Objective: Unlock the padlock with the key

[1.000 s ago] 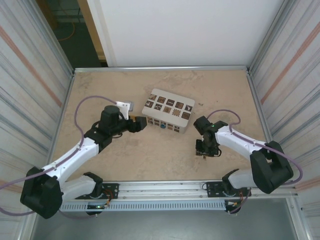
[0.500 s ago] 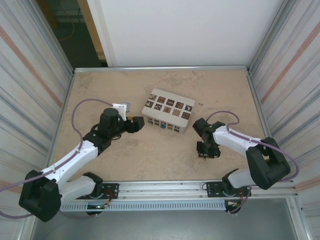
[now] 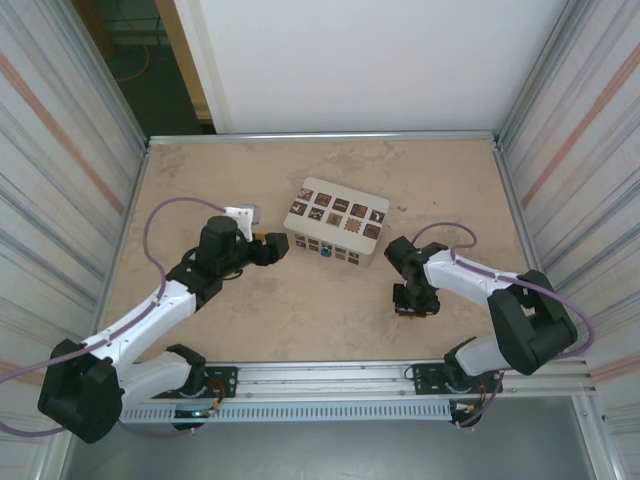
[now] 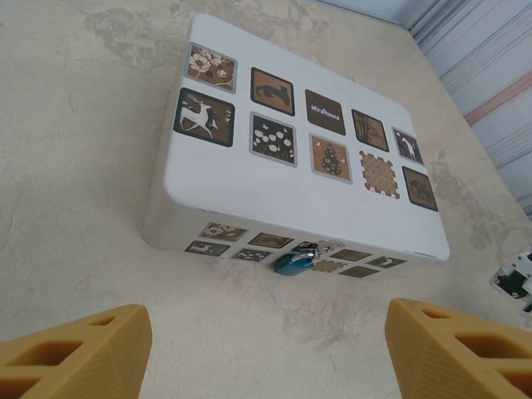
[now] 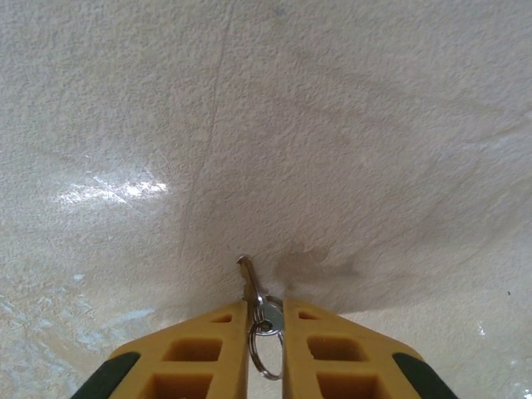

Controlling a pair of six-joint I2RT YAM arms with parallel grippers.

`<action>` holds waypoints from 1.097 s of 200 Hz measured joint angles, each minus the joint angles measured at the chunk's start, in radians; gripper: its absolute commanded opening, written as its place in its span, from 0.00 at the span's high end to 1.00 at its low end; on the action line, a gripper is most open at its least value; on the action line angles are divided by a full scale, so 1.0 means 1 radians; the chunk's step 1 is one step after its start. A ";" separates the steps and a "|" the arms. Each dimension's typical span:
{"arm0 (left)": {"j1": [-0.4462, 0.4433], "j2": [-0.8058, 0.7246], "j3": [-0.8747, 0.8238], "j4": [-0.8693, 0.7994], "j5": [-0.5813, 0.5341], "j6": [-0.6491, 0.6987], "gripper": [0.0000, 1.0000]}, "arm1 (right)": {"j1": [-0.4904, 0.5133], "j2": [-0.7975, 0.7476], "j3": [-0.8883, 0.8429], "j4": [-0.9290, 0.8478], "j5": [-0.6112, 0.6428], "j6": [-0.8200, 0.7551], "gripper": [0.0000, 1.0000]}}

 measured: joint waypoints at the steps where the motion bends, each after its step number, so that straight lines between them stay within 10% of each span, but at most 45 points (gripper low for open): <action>1: 0.000 0.000 0.000 0.000 0.000 0.000 0.25 | 0.000 0.000 0.000 -0.001 0.000 0.000 0.89; 131: 0.000 -0.042 0.011 -0.006 0.000 -0.039 0.25 | 0.000 -0.134 0.005 0.077 -0.043 -0.011 1.00; 219: 0.000 -0.085 0.021 -0.032 0.050 -0.425 0.22 | 0.014 -0.263 0.100 0.264 -0.157 -0.061 1.00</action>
